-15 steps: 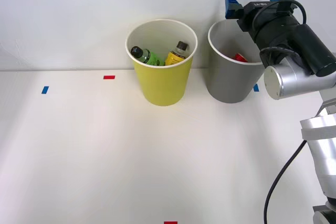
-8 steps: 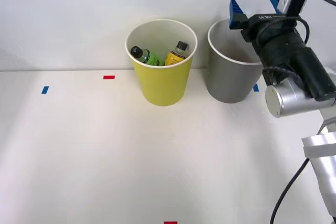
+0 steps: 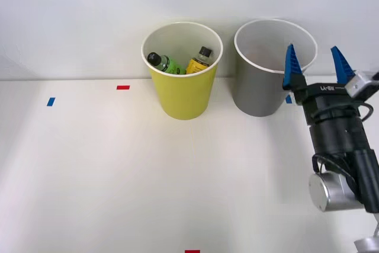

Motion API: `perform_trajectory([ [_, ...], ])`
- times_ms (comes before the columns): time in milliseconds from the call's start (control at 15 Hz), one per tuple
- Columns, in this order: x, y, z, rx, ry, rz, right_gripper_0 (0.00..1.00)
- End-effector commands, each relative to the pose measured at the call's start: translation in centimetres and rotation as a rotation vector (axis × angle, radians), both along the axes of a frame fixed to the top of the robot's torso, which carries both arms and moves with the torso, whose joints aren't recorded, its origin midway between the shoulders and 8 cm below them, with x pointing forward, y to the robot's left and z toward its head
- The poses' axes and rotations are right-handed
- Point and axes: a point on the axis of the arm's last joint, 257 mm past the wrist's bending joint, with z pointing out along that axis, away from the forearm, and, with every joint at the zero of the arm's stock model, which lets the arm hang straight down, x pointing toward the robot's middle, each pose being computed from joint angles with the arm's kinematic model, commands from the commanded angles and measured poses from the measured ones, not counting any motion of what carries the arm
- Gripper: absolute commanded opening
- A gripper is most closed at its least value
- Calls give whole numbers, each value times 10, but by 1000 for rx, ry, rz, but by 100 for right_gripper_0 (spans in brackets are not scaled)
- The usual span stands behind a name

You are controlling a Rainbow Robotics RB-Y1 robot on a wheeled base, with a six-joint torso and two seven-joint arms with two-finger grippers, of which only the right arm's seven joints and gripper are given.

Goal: Put cans in the gray bin, plastic bottles in the light green bin

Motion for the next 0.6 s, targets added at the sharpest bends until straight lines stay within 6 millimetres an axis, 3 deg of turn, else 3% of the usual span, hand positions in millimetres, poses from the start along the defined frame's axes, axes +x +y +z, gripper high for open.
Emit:
perform_trajectory([
  [67,-34,-6,-9,-10,27,6,100],
  [333,-79,-15,-43,-27,118,-9,100],
  [600,-107,-25,-88,-31,229,-39,100],
])
